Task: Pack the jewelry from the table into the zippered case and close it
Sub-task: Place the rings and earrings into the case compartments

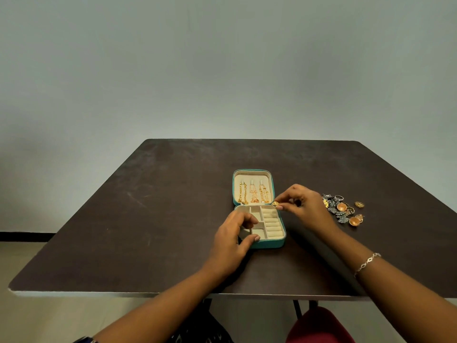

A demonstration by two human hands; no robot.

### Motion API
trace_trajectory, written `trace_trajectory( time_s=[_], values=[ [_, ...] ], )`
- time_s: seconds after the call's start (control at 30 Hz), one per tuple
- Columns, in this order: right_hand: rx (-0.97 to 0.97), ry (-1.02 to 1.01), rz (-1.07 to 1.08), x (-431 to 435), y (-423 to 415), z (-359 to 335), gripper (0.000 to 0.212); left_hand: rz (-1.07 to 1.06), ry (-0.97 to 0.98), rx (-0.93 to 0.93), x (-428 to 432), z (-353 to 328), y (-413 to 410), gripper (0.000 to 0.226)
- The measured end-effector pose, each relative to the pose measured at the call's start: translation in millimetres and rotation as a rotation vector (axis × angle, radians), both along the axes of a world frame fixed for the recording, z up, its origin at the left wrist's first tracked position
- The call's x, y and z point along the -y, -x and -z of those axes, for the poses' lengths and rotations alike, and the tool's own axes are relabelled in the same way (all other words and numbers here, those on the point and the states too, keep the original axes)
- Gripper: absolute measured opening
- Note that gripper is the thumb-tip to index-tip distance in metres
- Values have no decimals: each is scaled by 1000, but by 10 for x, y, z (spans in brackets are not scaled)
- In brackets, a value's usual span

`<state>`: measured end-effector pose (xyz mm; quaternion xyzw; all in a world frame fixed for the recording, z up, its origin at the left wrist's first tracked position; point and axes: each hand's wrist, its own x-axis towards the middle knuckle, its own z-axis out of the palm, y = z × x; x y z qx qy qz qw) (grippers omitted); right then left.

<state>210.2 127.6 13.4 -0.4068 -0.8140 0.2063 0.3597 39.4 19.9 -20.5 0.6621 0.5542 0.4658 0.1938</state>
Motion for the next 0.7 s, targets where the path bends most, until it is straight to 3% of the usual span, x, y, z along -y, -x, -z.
trace_trajectory(
  time_s=[0.7],
  values=[
    [123,142,-11,-88,123,67,15,4,-14,36,-10,9,6,32]
  ],
)
